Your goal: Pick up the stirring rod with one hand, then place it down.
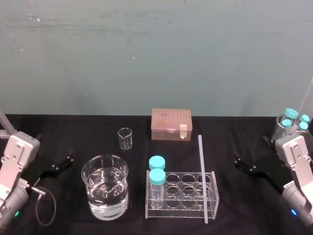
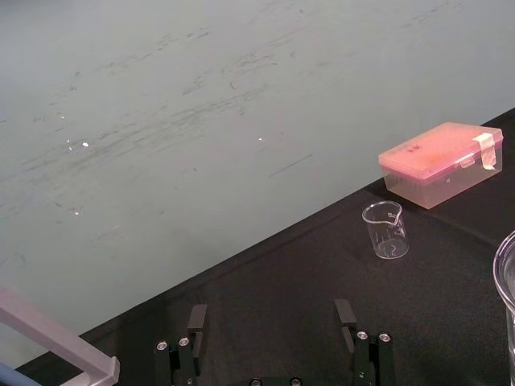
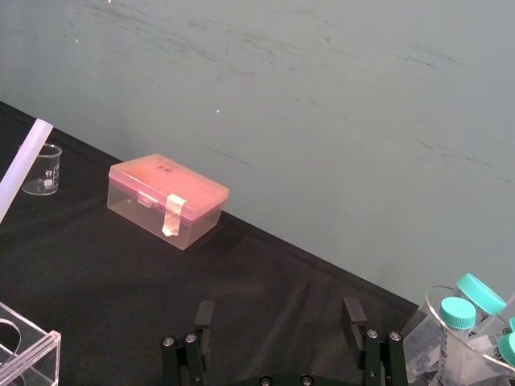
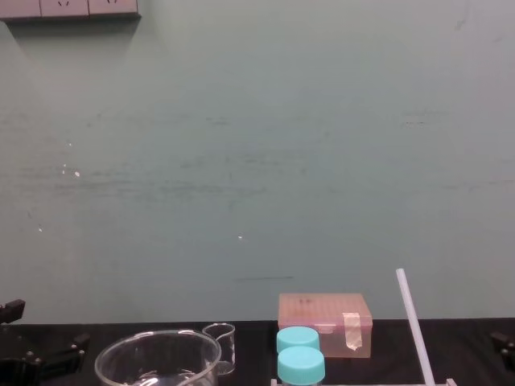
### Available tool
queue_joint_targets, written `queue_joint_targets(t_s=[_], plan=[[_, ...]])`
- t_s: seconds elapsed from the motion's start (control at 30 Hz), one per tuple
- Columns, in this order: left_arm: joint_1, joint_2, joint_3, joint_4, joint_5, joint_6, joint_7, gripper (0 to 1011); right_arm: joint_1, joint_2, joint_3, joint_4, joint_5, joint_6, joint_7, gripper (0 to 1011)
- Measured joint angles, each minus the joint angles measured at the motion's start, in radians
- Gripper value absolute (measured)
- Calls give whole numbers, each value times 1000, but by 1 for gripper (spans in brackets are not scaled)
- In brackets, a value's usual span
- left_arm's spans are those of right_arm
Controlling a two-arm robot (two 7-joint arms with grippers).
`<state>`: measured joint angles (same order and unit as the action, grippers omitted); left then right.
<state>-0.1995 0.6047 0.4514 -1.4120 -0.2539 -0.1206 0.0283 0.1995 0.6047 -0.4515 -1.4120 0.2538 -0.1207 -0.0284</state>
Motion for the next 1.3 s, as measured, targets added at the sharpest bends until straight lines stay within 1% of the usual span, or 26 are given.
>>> queue_joint_targets(t_s=[0.7, 0.73, 0.83, 1.0, 1.03, 1.07, 1.13, 1.17, 1.23, 1.27, 1.3], plan=[[0, 0, 0, 0, 0, 0, 0, 1005, 0, 0, 1, 0, 0, 0, 0, 1003], [0, 0, 0, 0, 0, 0, 0, 1005, -1, -2, 5, 0, 2, -3, 2, 1003], [0, 0, 0, 0, 0, 0, 0, 1005, -2, -13, 38, -8, 21, -30, 7, 1003], [0, 0, 0, 0, 0, 0, 0, 1005, 0, -22, 66, -22, 34, -44, 14, 1003], [0, 0, 0, 0, 0, 0, 0, 1005, 1, -25, 79, -29, 52, -42, 25, 1003], [0, 0, 0, 0, 0, 0, 0, 1005, 1, -28, 95, -40, 83, -26, 42, 1003], [0, 0, 0, 0, 0, 0, 0, 1005, 1, -30, 113, -56, 128, -6, 72, 1003], [0, 0, 0, 0, 0, 0, 0, 1005, 1, -32, 136, -72, 175, 16, 102, 1003], [0, 0, 0, 0, 0, 0, 0, 1005, 3, -34, 155, -87, 218, 39, 129, 1003], [0, 0, 0, 0, 0, 0, 0, 1005, 6, -35, 175, -102, 262, 66, 158, 1003], [0, 0, 0, 0, 0, 0, 0, 1005, 8, -34, 182, -108, 282, 80, 172, 1003]])
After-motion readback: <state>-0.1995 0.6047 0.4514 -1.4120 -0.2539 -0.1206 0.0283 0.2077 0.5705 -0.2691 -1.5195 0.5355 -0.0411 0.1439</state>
